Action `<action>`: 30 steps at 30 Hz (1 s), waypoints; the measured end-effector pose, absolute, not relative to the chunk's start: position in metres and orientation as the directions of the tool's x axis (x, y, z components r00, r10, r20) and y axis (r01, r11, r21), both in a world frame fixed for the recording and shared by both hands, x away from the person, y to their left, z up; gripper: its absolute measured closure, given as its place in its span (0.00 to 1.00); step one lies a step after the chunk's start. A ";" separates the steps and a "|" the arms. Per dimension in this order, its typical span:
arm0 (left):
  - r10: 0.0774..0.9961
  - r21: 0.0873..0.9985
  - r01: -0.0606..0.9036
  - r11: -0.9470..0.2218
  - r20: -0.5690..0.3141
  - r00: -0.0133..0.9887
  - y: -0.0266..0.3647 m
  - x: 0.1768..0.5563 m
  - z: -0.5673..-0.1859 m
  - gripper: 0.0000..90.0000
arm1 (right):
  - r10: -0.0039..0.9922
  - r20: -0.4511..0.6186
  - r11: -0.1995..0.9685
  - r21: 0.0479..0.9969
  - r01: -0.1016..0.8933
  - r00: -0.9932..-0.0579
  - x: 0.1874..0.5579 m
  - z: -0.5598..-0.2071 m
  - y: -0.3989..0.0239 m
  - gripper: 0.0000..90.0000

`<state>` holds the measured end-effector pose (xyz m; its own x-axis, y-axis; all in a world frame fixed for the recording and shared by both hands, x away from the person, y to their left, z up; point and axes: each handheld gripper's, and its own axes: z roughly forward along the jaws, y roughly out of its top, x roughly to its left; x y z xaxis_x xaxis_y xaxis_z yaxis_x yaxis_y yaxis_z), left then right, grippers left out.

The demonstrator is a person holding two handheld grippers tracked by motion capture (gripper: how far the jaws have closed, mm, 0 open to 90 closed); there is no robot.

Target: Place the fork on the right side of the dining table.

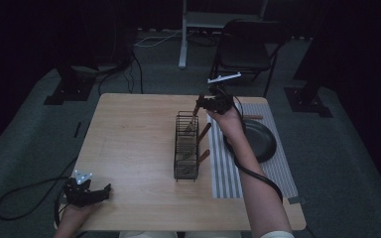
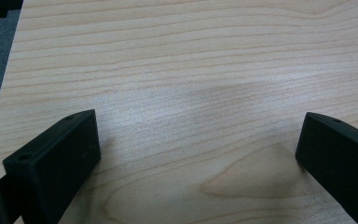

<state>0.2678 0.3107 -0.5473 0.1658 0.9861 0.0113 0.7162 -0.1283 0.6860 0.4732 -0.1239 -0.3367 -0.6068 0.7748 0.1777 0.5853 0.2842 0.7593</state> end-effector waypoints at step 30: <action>0.986 0.684 0.717 -0.131 0.013 0.168 0.311 0.268 -0.547 0.00 | 0.823 0.132 0.174 0.868 0.465 -0.553 0.427 -0.253 -0.180 0.90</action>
<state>0.2677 0.3109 -0.5471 0.1677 0.9857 0.0132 0.7172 -0.1312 0.6845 0.4272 -0.1798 -0.2535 -0.5533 0.8225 0.1317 0.4651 0.1739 0.8680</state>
